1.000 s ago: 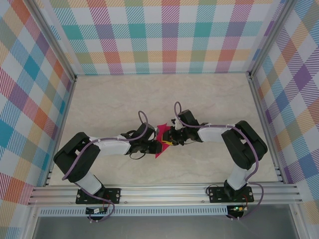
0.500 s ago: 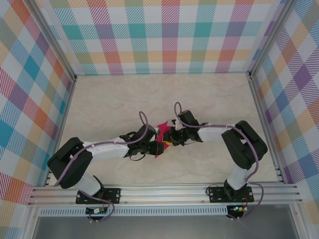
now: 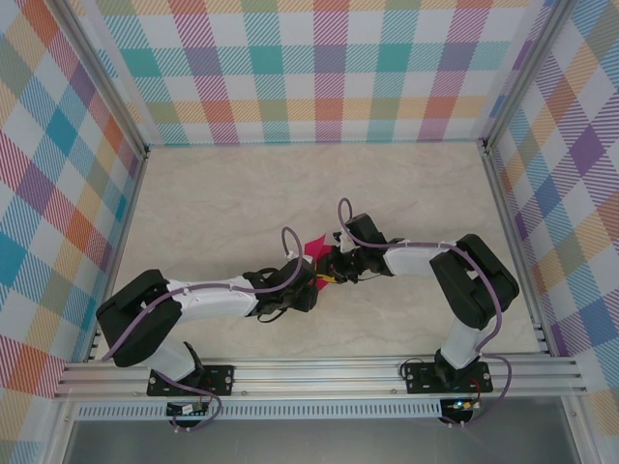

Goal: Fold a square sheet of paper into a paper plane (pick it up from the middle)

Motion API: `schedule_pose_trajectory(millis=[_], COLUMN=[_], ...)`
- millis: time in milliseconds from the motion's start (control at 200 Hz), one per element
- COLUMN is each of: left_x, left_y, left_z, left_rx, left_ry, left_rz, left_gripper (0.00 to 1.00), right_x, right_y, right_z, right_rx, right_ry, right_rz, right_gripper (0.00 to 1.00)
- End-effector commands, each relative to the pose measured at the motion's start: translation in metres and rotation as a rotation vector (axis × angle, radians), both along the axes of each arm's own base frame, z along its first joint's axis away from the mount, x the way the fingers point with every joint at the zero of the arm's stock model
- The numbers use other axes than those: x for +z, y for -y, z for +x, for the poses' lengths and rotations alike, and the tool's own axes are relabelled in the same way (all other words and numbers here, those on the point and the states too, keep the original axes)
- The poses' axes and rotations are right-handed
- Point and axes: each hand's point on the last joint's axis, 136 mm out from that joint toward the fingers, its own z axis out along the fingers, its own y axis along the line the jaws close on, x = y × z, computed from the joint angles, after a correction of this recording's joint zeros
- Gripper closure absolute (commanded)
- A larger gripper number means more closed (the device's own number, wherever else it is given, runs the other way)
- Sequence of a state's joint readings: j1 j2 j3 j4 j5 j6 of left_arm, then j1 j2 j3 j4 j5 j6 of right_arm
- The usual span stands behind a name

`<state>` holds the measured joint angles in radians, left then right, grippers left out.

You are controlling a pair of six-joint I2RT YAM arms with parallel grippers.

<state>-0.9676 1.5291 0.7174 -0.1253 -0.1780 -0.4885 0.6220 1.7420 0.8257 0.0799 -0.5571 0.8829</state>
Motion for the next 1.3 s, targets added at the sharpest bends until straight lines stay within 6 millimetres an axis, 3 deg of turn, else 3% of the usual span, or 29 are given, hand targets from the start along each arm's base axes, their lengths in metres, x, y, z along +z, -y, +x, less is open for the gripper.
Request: schedule_pose_trajectory(millis=[0, 520, 890, 1295], left_x=[0.002, 0.008, 0.012, 0.003], left_y=[0.002, 0.007, 0.015, 0.02], left_z=[0.01, 0.014, 0.013, 0.008], left_rx=[0.034, 0.042, 0.023, -0.005], left_ry=[0.049, 0.088, 0.083, 0.034], left_rz=[0.025, 0.012, -0.023, -0.059], left_gripper=[0.57, 0.69, 0.83, 0.92], right_x=[0.004, 0.003, 0.002, 0.001], right_y=[0.0, 0.001, 0.003, 0.009], right_z=[-0.001, -0.003, -0.003, -0.005], right_rx=[0.005, 0.008, 0.003, -0.006], right_ry=[0.004, 0.001, 0.001, 0.003], right_rz=[-0.003, -0.006, -0.015, -0.036], right_gripper=[0.8, 0.8, 0.8, 0.8])
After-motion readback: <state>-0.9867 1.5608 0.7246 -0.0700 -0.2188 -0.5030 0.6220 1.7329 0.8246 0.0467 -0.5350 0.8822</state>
